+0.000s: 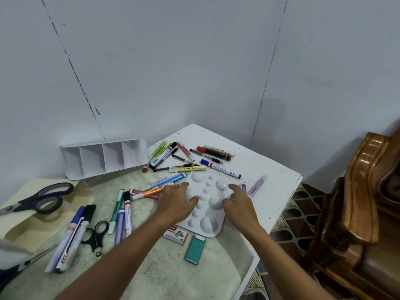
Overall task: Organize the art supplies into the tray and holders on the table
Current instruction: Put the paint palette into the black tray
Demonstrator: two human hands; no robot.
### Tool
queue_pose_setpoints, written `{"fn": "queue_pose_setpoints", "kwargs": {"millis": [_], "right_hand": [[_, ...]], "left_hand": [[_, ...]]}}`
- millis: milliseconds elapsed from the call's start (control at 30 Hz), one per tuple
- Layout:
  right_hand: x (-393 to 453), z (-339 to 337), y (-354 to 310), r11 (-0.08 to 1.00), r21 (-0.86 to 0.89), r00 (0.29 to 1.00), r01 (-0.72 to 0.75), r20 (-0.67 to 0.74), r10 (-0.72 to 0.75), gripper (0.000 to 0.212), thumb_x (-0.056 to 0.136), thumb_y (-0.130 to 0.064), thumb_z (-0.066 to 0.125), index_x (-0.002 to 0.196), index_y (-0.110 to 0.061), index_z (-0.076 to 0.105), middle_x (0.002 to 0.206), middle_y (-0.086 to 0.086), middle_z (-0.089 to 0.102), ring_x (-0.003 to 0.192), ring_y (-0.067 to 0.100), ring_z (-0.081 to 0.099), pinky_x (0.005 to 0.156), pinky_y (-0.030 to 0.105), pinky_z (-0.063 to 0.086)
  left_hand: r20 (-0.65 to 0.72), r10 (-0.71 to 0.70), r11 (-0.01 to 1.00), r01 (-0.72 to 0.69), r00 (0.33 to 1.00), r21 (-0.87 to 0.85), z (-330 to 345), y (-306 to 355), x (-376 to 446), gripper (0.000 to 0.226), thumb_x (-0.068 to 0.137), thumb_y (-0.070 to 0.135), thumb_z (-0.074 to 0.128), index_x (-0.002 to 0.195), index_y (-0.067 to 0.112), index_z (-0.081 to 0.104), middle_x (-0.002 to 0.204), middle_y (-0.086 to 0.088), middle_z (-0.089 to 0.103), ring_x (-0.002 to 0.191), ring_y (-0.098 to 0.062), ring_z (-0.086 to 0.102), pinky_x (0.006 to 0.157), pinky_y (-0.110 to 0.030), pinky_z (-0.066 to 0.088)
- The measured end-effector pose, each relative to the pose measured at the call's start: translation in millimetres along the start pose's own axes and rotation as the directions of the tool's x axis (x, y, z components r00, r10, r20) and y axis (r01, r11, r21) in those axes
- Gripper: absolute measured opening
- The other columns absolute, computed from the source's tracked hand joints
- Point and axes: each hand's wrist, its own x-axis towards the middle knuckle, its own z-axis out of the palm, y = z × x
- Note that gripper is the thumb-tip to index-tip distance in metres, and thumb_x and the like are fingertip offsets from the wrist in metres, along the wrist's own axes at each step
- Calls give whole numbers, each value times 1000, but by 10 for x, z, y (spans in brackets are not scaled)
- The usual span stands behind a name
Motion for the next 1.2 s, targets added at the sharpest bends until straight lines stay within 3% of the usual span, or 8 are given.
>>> {"fn": "queue_pose_setpoints", "kwargs": {"millis": [200,333,500,633,767,967,1100,1200], "right_hand": [[-17,104,-107,994,-16,994,-105,41,106,70,91,-23,51,152,-34,19,154,11,31,140,34,29,105,42,38],[-22,135,-110,980,162,992,-115,-24,121,72,88,-16,56,151,-31,24,155,4,31,140,31,29,109,48,37],[-32,163,-98,932,358,992,51,-129,-5,67,87,-4,64,145,-27,36,151,1,37,136,24,38,111,44,38],[-9,141,-183,876,454,982,165,-154,-105,73,84,-3,68,146,-27,36,146,-2,44,130,21,46,105,45,45],[91,108,-409,813,513,962,274,-136,-239,70,80,4,69,140,-23,46,133,-3,56,117,14,56,84,17,52],[117,222,-1012,762,588,934,271,31,-356,83,70,5,79,140,-22,43,115,-5,63,95,4,65,68,15,51],[6,477,-1583,712,641,836,287,194,-512,52,64,5,79,108,-21,67,103,3,73,98,28,69,74,39,56],[-153,695,-2034,616,706,716,349,224,-662,44,69,12,74,101,-16,66,93,1,75,86,23,70,68,36,58]], "left_hand": [[26,-72,976,76,997,-204,75,36,26,64,89,55,57,144,28,39,144,-7,44,133,-29,33,105,-46,35],[-23,-137,906,116,990,-407,75,3,81,61,85,46,67,138,26,47,139,-7,51,129,-30,42,106,-49,38],[-105,-180,735,63,978,-675,11,1,86,63,77,22,80,133,20,52,128,-7,54,118,-23,52,97,-39,48],[-157,-156,661,-15,975,-750,-131,-30,81,57,69,14,86,108,37,52,100,15,58,93,-6,57,69,-20,46],[-214,-162,646,-60,963,-761,-397,-148,25,55,68,11,87,104,37,54,98,14,60,91,-6,60,71,-23,50],[-372,-204,685,-139,906,-715,-1007,-505,-264,61,67,14,87,113,35,52,97,11,61,89,-6,62,67,-17,48],[-521,-264,738,-178,812,-651,-1486,-877,-685,59,68,20,87,108,45,51,97,16,62,86,1,61,68,-14,49],[-585,-373,662,-236,720,-711,-1843,-1076,-1012,34,83,32,75,107,46,56,97,12,65,86,-2,63,69,-15,51]]}}
